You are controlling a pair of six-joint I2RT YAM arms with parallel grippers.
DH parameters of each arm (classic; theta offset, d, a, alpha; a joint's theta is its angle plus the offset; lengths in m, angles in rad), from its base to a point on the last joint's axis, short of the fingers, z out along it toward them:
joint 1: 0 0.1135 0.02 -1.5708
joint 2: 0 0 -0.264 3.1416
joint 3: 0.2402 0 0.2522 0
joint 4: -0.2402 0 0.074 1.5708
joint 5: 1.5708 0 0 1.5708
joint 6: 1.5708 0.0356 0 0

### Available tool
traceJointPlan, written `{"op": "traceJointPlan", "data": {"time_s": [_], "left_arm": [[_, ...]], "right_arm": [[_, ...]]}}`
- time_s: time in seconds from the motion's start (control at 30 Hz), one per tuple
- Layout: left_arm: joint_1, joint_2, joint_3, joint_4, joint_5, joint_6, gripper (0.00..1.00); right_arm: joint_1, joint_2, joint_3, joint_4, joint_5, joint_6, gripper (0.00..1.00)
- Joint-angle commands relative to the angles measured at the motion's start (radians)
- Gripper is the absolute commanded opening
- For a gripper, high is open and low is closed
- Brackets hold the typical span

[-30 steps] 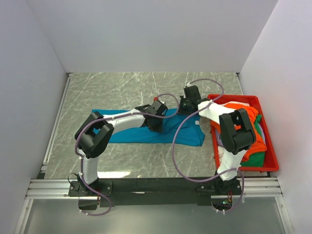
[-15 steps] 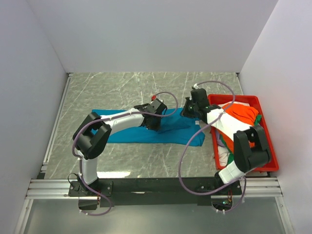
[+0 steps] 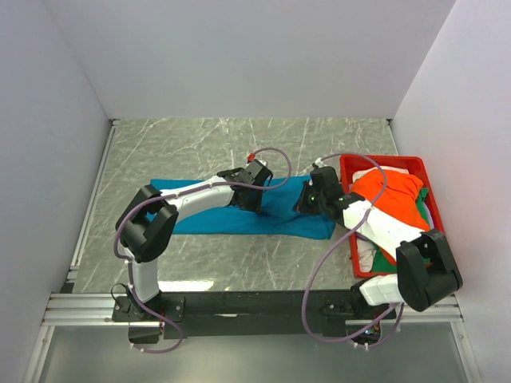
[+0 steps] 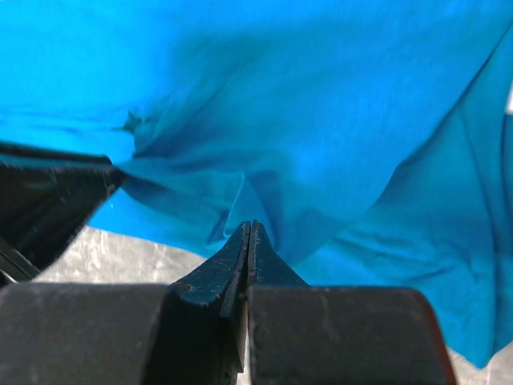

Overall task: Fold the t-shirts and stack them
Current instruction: Fold the tshirt

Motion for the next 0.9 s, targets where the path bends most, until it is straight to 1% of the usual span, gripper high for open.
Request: {"op": "traceJointPlan", "data": {"time_s": [0.0, 0.1, 0.13, 0.2, 0.27, 0.3, 0.37, 0.4, 0.5, 0.6, 0.73, 0.87], "left_arm": [[0.004, -0.063, 0.0, 0.01, 0.003, 0.027, 0.27], [0.004, -0.065, -0.003, 0.011, 0.006, 0.027, 0.3], [0.004, -0.066, -0.005, 0.011, 0.007, 0.025, 0.34], [0.007, -0.077, -0.005, 0.013, 0.012, 0.019, 0.35], [0.02, -0.085, 0.002, 0.016, 0.042, 0.016, 0.36], [0.027, -0.091, 0.003, 0.017, 0.052, 0.013, 0.36], [0.043, -0.1, 0.006, 0.021, 0.078, 0.01, 0.37], [0.054, -0.103, 0.009, 0.025, 0.089, 0.01, 0.37], [0.059, -0.089, 0.04, 0.025, 0.127, 0.009, 0.37], [0.059, -0.074, 0.06, 0.033, 0.153, -0.001, 0.34], [0.059, -0.072, 0.049, 0.042, 0.193, 0.006, 0.22], [0.073, -0.097, 0.018, 0.037, 0.165, -0.017, 0.23]], "right_arm": [[0.029, -0.071, -0.029, -0.003, 0.03, 0.045, 0.0], [0.042, -0.113, -0.078, -0.02, 0.058, 0.068, 0.0], [0.045, -0.124, -0.089, -0.026, 0.067, 0.077, 0.0], [0.046, -0.154, -0.12, -0.046, 0.092, 0.083, 0.05], [0.048, -0.179, -0.141, -0.057, 0.113, 0.091, 0.08], [0.046, -0.202, -0.157, -0.061, 0.124, 0.093, 0.13], [0.046, -0.222, -0.169, -0.075, 0.133, 0.1, 0.18], [0.048, -0.24, -0.175, -0.08, 0.142, 0.103, 0.24], [0.048, -0.268, -0.175, -0.095, 0.158, 0.106, 0.32], [0.046, -0.276, -0.158, -0.101, 0.167, 0.108, 0.33], [0.046, -0.253, -0.109, -0.103, 0.172, 0.102, 0.33], [0.046, -0.198, -0.057, -0.089, 0.178, 0.105, 0.33]]}}
